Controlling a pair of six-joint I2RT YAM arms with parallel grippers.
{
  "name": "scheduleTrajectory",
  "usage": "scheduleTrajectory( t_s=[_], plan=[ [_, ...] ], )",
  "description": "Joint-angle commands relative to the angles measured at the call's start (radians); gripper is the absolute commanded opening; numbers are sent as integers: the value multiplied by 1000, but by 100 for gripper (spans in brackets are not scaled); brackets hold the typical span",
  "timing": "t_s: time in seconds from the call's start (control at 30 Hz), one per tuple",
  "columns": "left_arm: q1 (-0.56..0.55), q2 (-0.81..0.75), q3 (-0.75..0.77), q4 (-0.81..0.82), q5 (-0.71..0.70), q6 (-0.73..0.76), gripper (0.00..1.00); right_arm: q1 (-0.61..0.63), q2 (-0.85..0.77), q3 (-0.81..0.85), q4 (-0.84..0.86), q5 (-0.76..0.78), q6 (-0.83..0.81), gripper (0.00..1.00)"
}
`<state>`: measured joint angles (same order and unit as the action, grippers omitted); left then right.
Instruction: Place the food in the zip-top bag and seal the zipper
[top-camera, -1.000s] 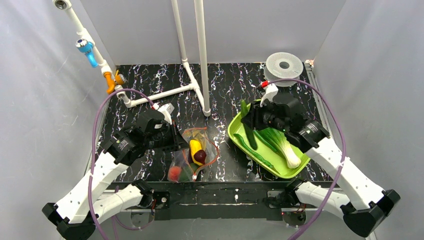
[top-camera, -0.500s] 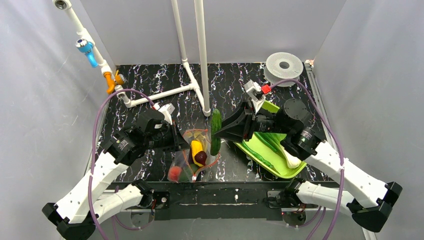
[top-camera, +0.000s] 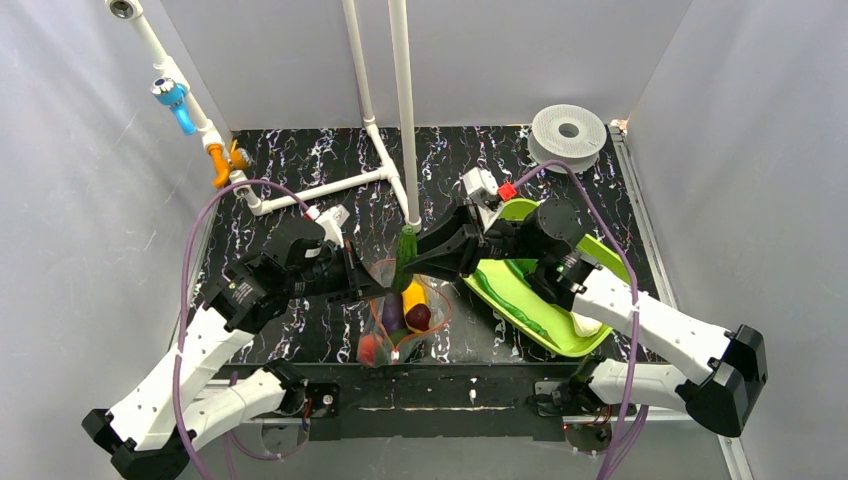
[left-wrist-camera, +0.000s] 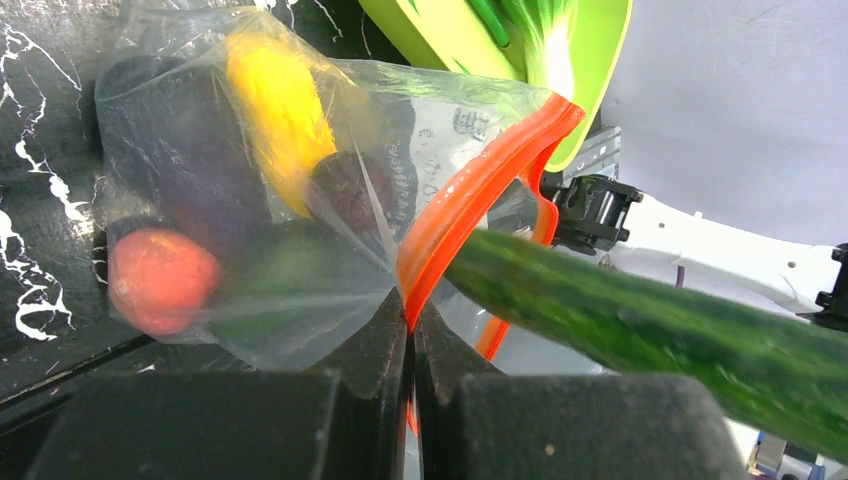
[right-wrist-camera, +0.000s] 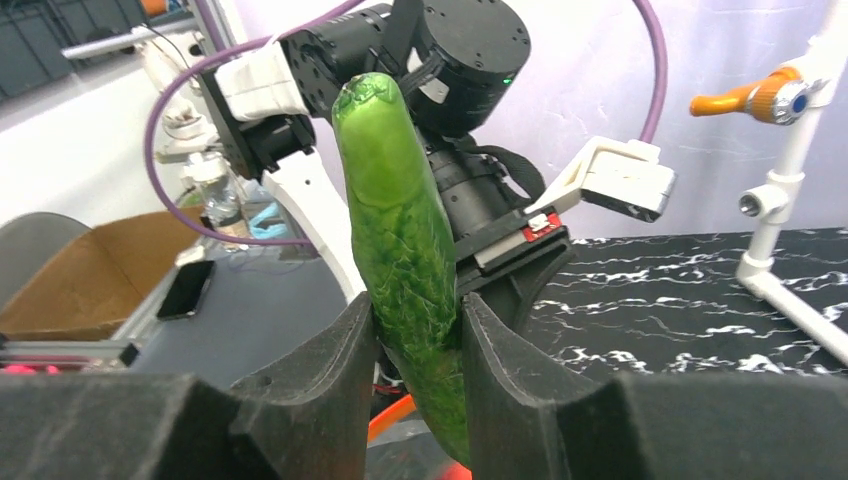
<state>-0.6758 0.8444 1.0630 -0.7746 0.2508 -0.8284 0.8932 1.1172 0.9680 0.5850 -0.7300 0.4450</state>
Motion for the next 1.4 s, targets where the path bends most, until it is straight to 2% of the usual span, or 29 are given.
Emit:
scheduleTrajectory(
  t_s=[0.0, 0.07, 0.17, 0.3, 0.43, 0.53, 0.63, 0.77, 0.97, 1.1, 1.17, 1.3, 1.37],
  plan=[
    [1, -26, 44, 7, 7, -16, 0, 7, 5, -1, 69, 3, -137, 38],
    [1, -29, 45, 9, 6, -21, 0, 7, 5, -28, 61, 23, -172, 43],
    [2, -33, 49, 18, -1, -24, 0, 7, -5, -80, 41, 84, -218, 61],
    [2, -22, 65, 11, -4, -22, 0, 7, -33, -130, 6, 149, -196, 92],
    [2, -17, 64, 11, -11, -15, 0, 7, -75, -162, -31, 201, -166, 98],
    [1, -18, 68, -4, -25, -9, 0, 8, -119, -139, -174, 279, -157, 98],
    [1, -29, 69, -24, -65, 0, 0, 7, -176, -106, -355, 421, -162, 98],
    [1, -44, 69, -59, -136, 3, 0, 8, -209, -13, -701, 679, -156, 98],
    [2, -96, 31, -56, -236, -14, 0, -31, -183, 52, -1086, 1059, -115, 98],
    [1, -94, 13, -61, -236, -15, 0, -107, -135, 43, -1259, 1147, -94, 98],
    [1, -89, 6, -63, -236, -15, 0, -147, -113, 23, -1300, 1136, -100, 94],
    [1, -82, -14, -57, -236, -17, 0, -202, -33, 19, -1371, 1112, -133, 75],
    [1, -79, -20, -57, -236, -18, 0, -215, 12, 30, -1402, 1111, -148, 69]
  ],
)
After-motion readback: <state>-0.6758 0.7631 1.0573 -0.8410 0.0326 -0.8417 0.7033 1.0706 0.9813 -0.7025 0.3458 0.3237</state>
